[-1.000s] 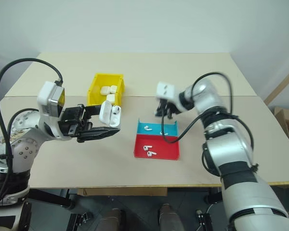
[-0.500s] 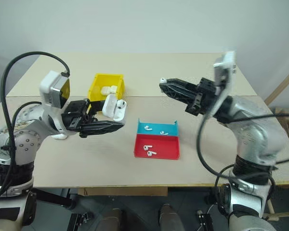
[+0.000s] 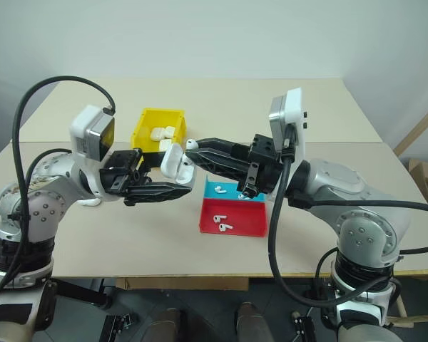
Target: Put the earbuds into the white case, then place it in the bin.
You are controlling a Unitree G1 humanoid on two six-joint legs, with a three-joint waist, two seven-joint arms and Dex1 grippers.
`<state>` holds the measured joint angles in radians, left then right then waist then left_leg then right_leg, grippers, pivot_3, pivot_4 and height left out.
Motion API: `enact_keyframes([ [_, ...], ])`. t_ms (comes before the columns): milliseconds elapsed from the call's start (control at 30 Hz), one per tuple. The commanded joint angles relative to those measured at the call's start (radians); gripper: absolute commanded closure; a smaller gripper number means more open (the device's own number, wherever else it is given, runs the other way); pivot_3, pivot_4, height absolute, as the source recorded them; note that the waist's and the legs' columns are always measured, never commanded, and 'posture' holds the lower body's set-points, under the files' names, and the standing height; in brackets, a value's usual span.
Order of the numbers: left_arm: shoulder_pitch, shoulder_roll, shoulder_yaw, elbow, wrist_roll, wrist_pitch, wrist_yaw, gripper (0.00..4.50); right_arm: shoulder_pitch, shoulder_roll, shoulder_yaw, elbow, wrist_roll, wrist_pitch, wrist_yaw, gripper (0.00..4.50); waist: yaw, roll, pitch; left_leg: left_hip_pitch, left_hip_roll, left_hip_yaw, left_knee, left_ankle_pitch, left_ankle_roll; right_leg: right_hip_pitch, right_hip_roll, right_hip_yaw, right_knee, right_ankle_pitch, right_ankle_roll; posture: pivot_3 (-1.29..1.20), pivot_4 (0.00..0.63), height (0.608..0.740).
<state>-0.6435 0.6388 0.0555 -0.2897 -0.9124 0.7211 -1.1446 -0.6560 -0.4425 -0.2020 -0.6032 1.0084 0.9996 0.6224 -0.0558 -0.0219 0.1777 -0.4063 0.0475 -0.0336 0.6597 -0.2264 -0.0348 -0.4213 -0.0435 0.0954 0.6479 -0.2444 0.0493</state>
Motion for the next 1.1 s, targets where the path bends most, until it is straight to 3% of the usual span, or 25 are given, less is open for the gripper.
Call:
enact_keyframes([
  [33, 0.005, 0.003, -0.009, -0.015, 0.028, -0.047, -0.033, 1.68, 0.009, -0.028, 0.004, -0.024, 0.036, -0.043, 0.018, 3.85, 0.002, 0.0, 0.0, 0.0, 0.0, 0.0, 0.0, 0.0, 0.0, 0.0, 0.0, 0.0, 0.0, 0.0, 0.0, 0.0, 0.15, 0.74],
  [433, 0.008, -0.017, -0.027, 0.004, 0.062, -0.075, -0.052, 1.68, 0.047, -0.088, 0.016, -0.032, 0.124, -0.082, 0.057, 3.85, 0.01, 0.0, 0.0, 0.0, 0.0, 0.0, 0.0, 0.0, 0.0, 0.0, 0.0, 0.0, 0.0, 0.0, 0.0, 0.0, 0.15, 0.74],
  [1100, -0.013, -0.038, -0.031, 0.016, 0.078, -0.072, -0.043, 1.68, 0.09, -0.096, 0.114, -0.012, 0.049, -0.154, 0.043, 3.85, 0.011, 0.0, 0.0, 0.0, 0.0, 0.0, 0.0, 0.0, 0.0, 0.0, 0.0, 0.0, 0.0, 0.0, 0.0, 0.0, 0.15, 0.74],
])
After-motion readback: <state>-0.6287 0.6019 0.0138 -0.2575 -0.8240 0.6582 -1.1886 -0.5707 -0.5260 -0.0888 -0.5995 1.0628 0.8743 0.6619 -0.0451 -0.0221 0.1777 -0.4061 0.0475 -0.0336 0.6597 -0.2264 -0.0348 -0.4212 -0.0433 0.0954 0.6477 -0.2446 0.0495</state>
